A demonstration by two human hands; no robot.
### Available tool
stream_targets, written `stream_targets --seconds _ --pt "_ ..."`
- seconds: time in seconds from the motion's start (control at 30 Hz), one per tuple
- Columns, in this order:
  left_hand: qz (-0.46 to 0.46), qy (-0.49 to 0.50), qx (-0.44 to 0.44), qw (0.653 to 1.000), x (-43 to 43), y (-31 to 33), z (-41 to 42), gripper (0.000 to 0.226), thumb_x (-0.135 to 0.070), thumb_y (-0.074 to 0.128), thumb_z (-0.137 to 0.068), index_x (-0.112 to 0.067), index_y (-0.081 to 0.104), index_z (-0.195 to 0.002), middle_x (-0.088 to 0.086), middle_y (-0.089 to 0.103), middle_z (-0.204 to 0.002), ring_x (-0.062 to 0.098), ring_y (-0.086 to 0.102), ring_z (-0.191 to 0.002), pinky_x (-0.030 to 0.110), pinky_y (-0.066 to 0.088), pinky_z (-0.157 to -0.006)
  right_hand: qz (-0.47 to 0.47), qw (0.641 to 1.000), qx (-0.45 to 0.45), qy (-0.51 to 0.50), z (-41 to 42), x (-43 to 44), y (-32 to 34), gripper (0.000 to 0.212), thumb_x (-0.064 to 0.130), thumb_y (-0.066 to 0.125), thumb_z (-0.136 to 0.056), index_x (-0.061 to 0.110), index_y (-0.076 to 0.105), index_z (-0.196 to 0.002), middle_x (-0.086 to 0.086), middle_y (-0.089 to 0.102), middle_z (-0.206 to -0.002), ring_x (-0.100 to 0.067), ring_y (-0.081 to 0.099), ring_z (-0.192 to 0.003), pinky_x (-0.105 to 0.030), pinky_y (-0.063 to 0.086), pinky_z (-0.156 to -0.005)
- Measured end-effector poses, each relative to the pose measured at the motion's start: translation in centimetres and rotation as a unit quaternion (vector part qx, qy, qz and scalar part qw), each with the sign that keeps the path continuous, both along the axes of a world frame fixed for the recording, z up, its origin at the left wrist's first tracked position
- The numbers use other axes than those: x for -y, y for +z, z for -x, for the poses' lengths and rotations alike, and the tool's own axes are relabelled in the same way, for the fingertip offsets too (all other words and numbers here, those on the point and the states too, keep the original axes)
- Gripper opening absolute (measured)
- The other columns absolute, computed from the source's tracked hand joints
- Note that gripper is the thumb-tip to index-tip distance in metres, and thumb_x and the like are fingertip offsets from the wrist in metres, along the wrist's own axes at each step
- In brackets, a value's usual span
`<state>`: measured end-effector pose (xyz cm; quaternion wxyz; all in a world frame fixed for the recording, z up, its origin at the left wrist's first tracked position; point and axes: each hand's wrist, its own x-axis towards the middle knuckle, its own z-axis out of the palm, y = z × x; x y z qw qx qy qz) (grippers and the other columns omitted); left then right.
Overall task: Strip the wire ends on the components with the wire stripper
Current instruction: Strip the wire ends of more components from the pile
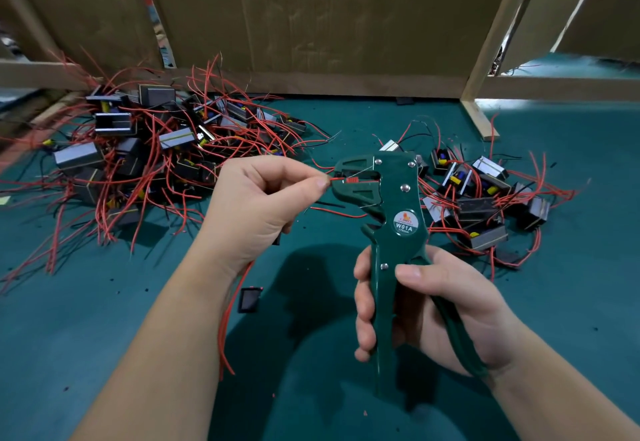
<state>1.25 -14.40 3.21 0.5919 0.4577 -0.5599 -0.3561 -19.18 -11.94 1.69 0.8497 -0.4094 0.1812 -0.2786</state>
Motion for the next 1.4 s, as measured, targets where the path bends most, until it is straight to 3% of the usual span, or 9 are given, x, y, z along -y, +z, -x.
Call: stream_targets --seconds 0.13,0.53,0.63,0.73,0.83,0.93,1.13,1.27,1.4 --pt "0.003 0.012 0.019 1.0 0.0 0.0 0.0 0.01 -0.02 0.07 -0.072 -0.026 0.075 -0.065 0.003 0.042 -0.041 0.006 0.035 -0.034 0.012 0.029 -0.038 0.006 1.0 -0.012 -0.011 0.0 0.0 0.0 0.04 0.027 0.08 -0.07 0.003 0.064 -0.098 -0.021 0.061 -0.079 -0.035 0.062 -0.065 -0.049 0.052 -0.066" --pt "-0.021 -0.006 0.026 0.999 0.0 0.1 0.3 0.012 -0.022 0.068 -0.073 -0.022 0.067 -0.062 0.0 0.045 -0.043 0.008 0.037 -0.036 0.015 0.031 -0.039 -0.004 0.999 -0.035 -0.04 -0.1 -0.2 0.1 0.042 0.039 0.082 -0.066 0.007 0.065 -0.087 -0.018 0.059 -0.07 -0.032 0.06 -0.055 -0.043 0.053 -0.058" --pt "-0.079 -0.05 -0.01 0.996 0.0 -0.1 0.4 0.016 -0.023 0.061 -0.078 -0.014 0.061 -0.065 -0.003 0.044 -0.043 0.01 0.038 -0.038 0.017 0.033 -0.041 -0.024 0.994 -0.058 -0.094 -0.7 -0.6 0.2 0.039 0.044 0.079 -0.068 0.009 0.063 -0.078 -0.015 0.053 -0.061 -0.026 0.054 -0.044 -0.036 0.049 -0.048" --pt "-0.117 -0.099 0.049 0.987 0.0 -0.5 0.6 0.02 -0.02 0.067 -0.085 -0.013 0.059 -0.068 0.001 0.048 -0.049 0.011 0.042 -0.041 0.016 0.033 -0.042 -0.036 0.983 -0.087 -0.158 -1.1 -0.5 0.2 0.033 0.042 0.07 -0.073 0.012 0.058 -0.068 -0.01 0.046 -0.053 -0.021 0.043 -0.035 -0.027 0.042 -0.039" --pt "-0.11 -0.103 0.065 0.986 -0.1 -0.4 0.8 0.021 -0.033 0.06 -0.079 -0.014 0.06 -0.071 0.003 0.05 -0.053 0.012 0.046 -0.045 0.017 0.037 -0.044 -0.052 0.988 -0.02 -0.145 -0.9 -0.1 0.2 0.034 0.042 0.064 -0.074 0.009 0.067 -0.081 -0.014 0.058 -0.067 -0.027 0.058 -0.051 -0.037 0.053 -0.051" --pt "-0.089 -0.083 0.023 0.992 -0.1 0.0 0.4 0.021 -0.036 0.061 -0.075 -0.015 0.065 -0.073 0.001 0.053 -0.055 0.011 0.05 -0.049 0.018 0.043 -0.05 -0.069 0.986 0.047 -0.147 -0.2 0.6 0.4 0.044 0.037 0.066 -0.067 0.003 0.069 -0.095 -0.02 0.063 -0.082 -0.034 0.065 -0.071 -0.047 0.056 -0.068" --pt "-0.076 0.002 -0.095 0.993 0.4 0.2 -0.1 0.021 -0.04 0.074 -0.057 -0.019 0.07 -0.058 -0.001 0.052 -0.05 0.009 0.046 -0.042 0.019 0.037 -0.046 -0.081 0.994 0.011 -0.078 0.1 0.7 0.0 0.049 0.028 0.075 -0.061 -0.001 0.067 -0.101 -0.023 0.062 -0.085 -0.037 0.063 -0.072 -0.049 0.055 -0.07" --pt "-0.071 0.033 -0.08 0.994 0.4 0.2 -0.3 0.018 -0.037 0.076 -0.054 -0.02 0.072 -0.058 -0.003 0.052 -0.047 0.009 0.044 -0.044 0.022 0.036 -0.049 -0.053 0.998 0.026 0.006 -0.1 0.2 -0.1 0.049 0.027 0.074 -0.069 -0.001 0.063 -0.108 -0.024 0.061 -0.088 -0.039 0.063 -0.076 -0.052 0.052 -0.075" --pt "-0.069 0.023 -0.064 0.995 0.2 0.4 -0.1 0.017 -0.033 0.075 -0.056 -0.017 0.07 -0.056 -0.004 0.053 -0.048 0.009 0.045 -0.045 0.018 0.036 -0.048 -0.041 0.998 0.04 0.024 -0.2 0.1 -0.1 0.047 0.023 0.073 -0.073 -0.003 0.061 -0.11 -0.027 0.06 -0.088 -0.04 0.062 -0.076 -0.053 0.052 -0.075"
